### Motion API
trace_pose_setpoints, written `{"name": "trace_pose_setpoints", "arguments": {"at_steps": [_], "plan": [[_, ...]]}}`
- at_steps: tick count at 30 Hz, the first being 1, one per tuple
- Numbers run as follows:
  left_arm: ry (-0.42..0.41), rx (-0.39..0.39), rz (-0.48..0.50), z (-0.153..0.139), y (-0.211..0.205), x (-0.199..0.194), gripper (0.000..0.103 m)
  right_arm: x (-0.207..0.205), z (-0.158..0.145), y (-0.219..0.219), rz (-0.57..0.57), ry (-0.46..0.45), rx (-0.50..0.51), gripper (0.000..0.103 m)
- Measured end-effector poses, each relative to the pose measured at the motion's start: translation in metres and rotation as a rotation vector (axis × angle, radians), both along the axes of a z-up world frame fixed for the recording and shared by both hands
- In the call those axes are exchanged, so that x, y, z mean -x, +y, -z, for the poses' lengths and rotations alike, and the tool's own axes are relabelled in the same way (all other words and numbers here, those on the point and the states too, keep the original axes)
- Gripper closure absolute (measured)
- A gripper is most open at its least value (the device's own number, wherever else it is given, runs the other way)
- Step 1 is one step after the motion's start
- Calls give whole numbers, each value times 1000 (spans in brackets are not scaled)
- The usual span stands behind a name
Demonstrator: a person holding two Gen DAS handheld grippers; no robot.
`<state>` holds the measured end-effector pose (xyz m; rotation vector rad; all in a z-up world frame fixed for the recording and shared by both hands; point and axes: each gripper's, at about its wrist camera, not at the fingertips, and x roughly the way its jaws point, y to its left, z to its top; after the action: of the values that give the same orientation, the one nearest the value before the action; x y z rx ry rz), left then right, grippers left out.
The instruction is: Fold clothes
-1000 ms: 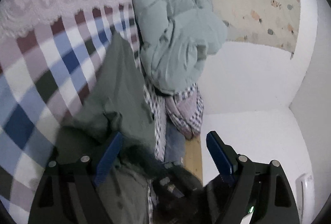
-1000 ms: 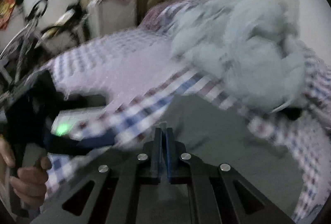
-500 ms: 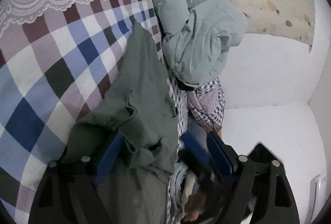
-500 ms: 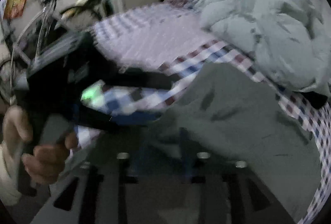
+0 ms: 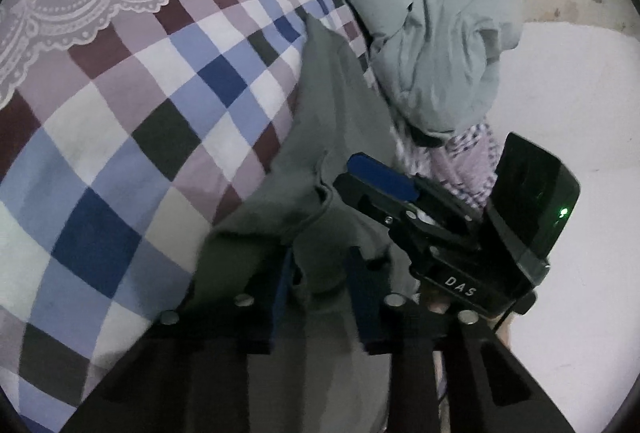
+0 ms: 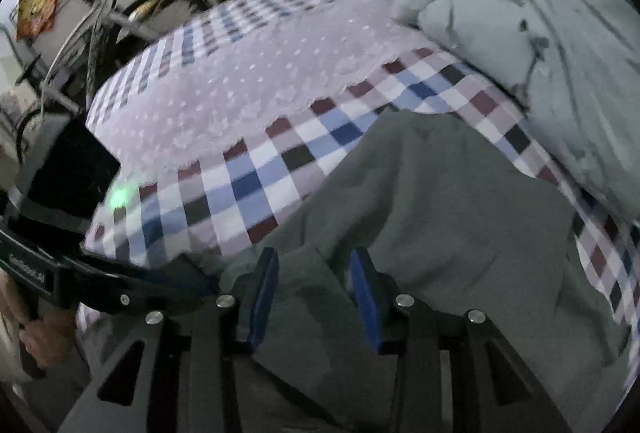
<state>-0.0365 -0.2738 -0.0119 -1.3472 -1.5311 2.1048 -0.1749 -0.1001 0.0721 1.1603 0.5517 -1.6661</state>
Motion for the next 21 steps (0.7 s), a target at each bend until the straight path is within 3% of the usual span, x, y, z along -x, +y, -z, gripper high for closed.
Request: {"name": "trace_pose_setpoints", "arguments": {"at_steps": [7,12,15,16,21], "plan": [[-18,49,11,3,-5,1,95,1,15,-6,-69,-8,-51,63],[-16,45,15,4,-5,0,98,0,20,-13,-117,-25,-82,65],[-13,42,18,4,-4,0,99,-5,21,-15,-139,-18,-92,75],[-12,42,19,3,-4,0,99,-7,21,-16,-147,-8,-97,83],[1,41,22,1,-4,0,100,-20,14,-14,-157,69,-105,97]]}}
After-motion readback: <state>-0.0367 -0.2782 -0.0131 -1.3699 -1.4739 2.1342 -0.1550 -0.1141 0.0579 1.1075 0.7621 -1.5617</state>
